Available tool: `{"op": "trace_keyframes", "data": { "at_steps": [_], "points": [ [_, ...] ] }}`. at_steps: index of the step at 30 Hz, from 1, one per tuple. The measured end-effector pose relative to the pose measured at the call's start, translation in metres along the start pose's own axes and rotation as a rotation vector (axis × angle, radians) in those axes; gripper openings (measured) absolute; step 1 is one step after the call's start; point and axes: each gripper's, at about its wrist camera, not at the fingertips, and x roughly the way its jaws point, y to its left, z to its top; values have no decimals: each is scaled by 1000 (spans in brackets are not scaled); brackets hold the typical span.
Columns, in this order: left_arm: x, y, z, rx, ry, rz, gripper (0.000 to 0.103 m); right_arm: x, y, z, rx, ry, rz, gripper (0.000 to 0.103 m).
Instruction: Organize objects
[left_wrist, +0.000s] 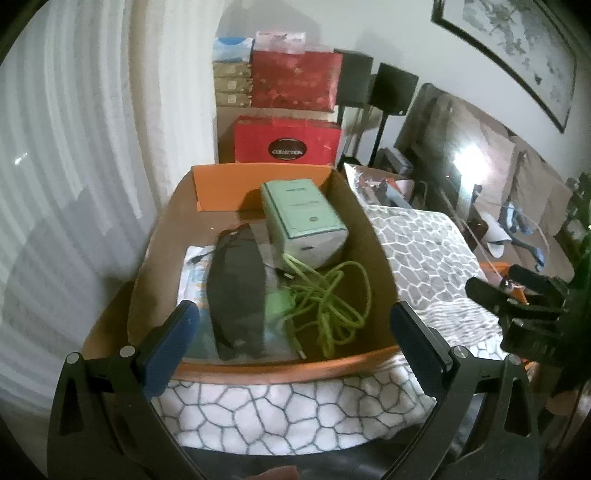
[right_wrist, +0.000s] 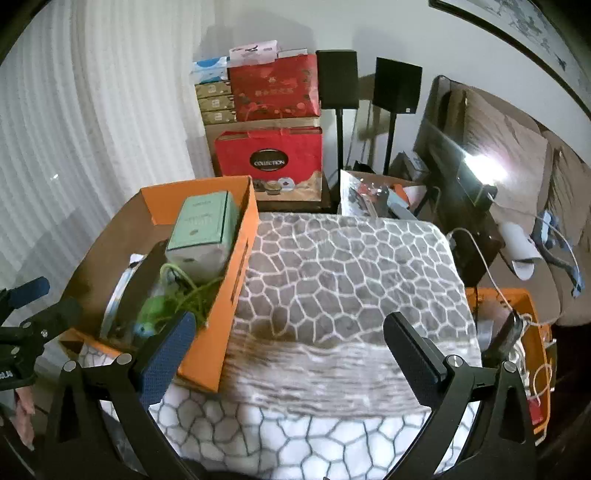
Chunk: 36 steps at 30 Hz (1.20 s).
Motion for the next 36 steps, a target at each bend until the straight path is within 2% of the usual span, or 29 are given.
{"op": "trace_keyframes", "data": {
  "at_steps": [2,6,16,21,25,36],
  "points": [
    [-4,-6,-4,4,-1,-18,103,-7,-3,-8,10,-3,-2,103],
    [-9,-18,-13,34,-8,11,103,-21,-7,-19,19,-23,-17,103],
    [-24,-28,-33,40,-25,8,103,-52,-17,-44,48,-69,-34,103],
    [-27,-35,-43,65,-30,31,103,-56,-20,-53,57,-75,-50,103],
    [-26,-36,-48,62,-16,18,103,-55,-21,-59,72,-70,-43,103],
    [-27,-34,-48,51,-18,31,103,-53,-20,-64,76,-62,-39,103]
  ]
}}
